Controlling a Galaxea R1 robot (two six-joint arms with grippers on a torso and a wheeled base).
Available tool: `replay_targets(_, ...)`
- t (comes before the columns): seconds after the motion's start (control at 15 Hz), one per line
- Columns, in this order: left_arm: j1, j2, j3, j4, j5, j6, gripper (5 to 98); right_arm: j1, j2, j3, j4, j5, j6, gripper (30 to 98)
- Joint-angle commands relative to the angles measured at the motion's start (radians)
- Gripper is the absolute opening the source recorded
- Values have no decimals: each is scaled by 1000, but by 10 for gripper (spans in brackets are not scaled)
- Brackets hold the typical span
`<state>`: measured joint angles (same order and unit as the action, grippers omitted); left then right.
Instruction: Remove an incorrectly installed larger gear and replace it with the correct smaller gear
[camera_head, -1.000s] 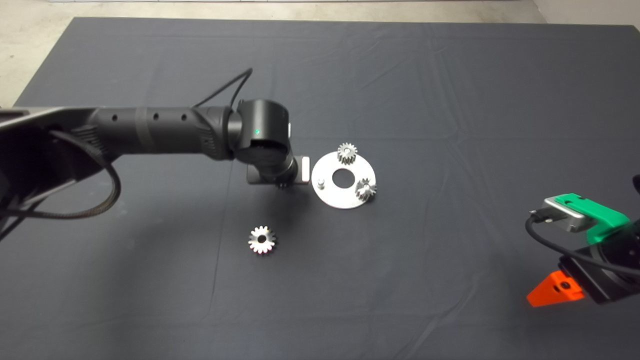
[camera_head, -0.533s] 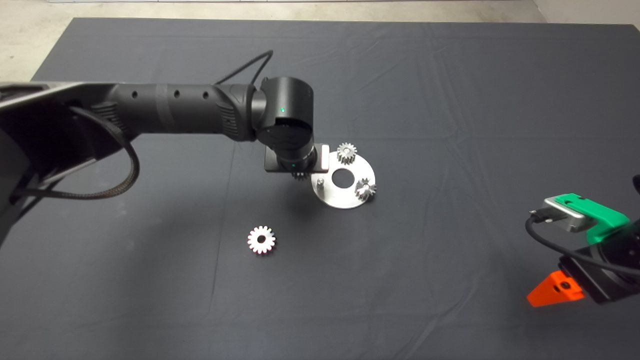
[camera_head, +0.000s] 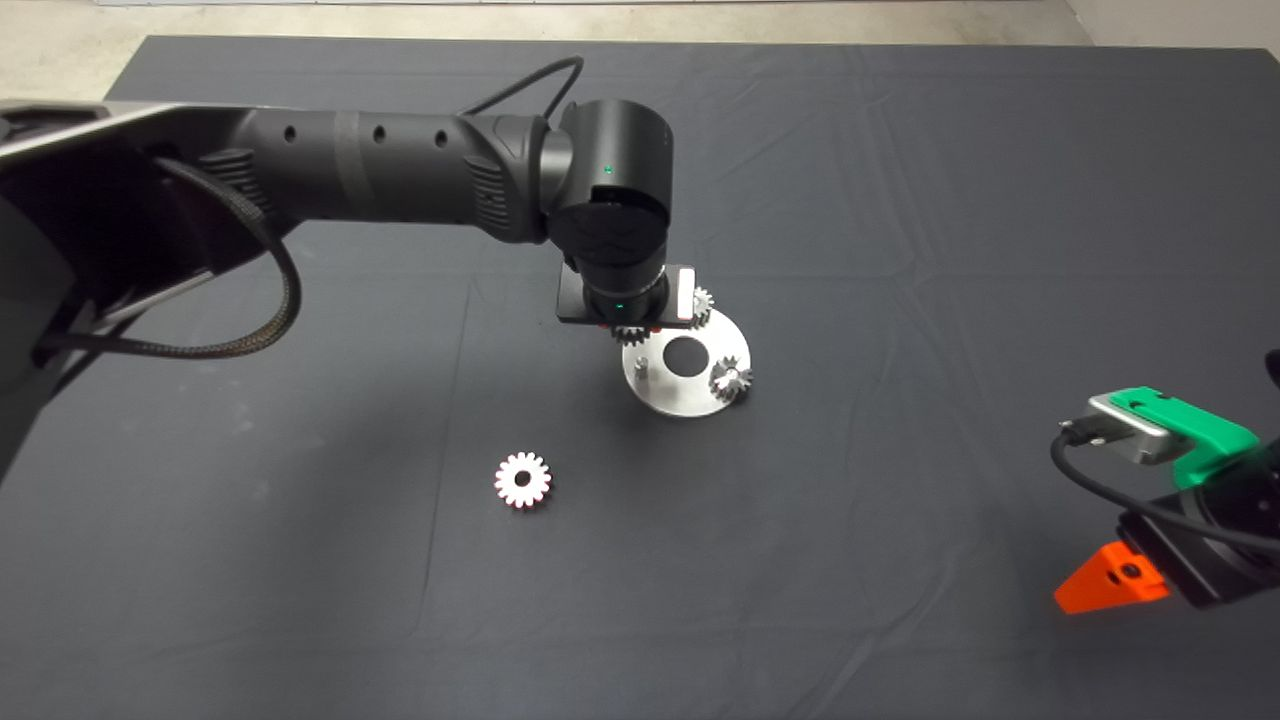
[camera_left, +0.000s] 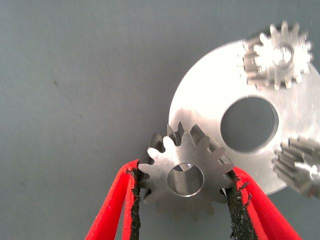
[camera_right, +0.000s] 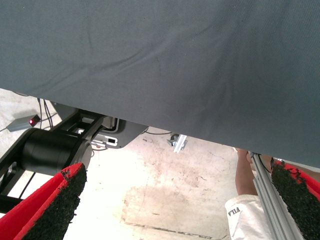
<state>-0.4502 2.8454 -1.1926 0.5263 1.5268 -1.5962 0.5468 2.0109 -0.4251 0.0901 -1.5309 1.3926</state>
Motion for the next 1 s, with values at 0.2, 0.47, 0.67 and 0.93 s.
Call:
replay_targets(0.2,-28,3,84,-35,65,-36,354,21,-4,5,39,-106,-1,978)
replay_targets(0.47,-26,4,84,-25,65,-33,353,21,-2,5,39,-106,-2,978)
replay_targets(0.67,-25,3,76,-23,65,-22,353,21,-5,5,40,-106,-3,978)
replay_targets(0.93,-24,1,70,-6,64,-13,353,21,-5,5,40,-106,-3,978)
